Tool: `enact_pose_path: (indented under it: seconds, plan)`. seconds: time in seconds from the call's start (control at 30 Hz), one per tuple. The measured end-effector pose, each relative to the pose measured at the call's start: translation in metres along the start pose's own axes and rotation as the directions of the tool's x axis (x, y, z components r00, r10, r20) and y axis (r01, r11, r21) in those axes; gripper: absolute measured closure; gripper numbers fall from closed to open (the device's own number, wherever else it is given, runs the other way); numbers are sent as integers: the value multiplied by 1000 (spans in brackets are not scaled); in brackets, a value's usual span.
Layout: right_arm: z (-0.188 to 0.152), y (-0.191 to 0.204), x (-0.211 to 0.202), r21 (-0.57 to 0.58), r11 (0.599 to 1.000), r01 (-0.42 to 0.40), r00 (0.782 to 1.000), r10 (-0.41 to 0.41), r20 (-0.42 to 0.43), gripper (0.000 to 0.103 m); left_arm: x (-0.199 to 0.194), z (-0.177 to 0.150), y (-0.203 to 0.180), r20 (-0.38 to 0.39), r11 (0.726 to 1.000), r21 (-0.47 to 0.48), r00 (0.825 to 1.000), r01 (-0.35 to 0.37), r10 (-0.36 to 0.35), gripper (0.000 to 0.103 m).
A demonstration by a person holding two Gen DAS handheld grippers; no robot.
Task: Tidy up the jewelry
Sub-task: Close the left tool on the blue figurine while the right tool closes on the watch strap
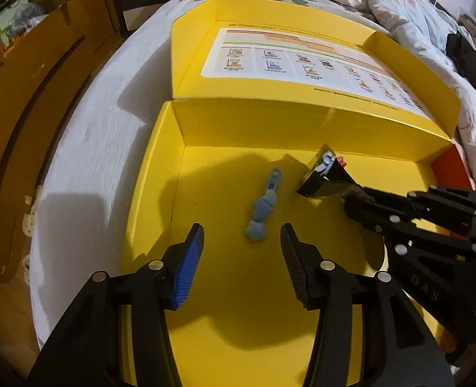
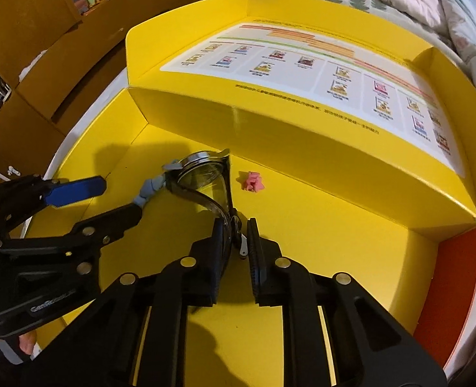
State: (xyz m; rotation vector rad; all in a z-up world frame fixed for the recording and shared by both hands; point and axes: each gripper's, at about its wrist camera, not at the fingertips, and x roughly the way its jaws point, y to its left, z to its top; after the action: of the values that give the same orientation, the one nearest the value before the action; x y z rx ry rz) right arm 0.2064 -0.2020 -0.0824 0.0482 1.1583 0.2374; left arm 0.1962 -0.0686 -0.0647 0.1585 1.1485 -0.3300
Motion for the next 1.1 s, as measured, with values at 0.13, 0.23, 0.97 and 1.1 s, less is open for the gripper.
enact_pose_path:
  seconds: [0.13, 0.23, 0.97, 1.1]
  plan:
    - [-1, -8, -5, 15, 1000, 22, 1000, -22, 2, 88, 4, 7, -6, 16, 1000, 3, 1000, -15, 15, 52]
    - [-3, -14, -12, 28, 999, 27, 1000, -27, 10, 88, 8, 11, -11, 16, 1000, 17, 1000, -21, 21, 52]
    - [-14, -44, -29, 97, 995, 36, 999, -39, 20, 88, 31, 35, -13, -61, 1000, -1, 998, 10, -10, 64]
    - [-15, -48, -33, 108, 993, 35, 999, -39, 28, 88, 31, 37, -10, -72, 1000, -13, 997, 25, -26, 87]
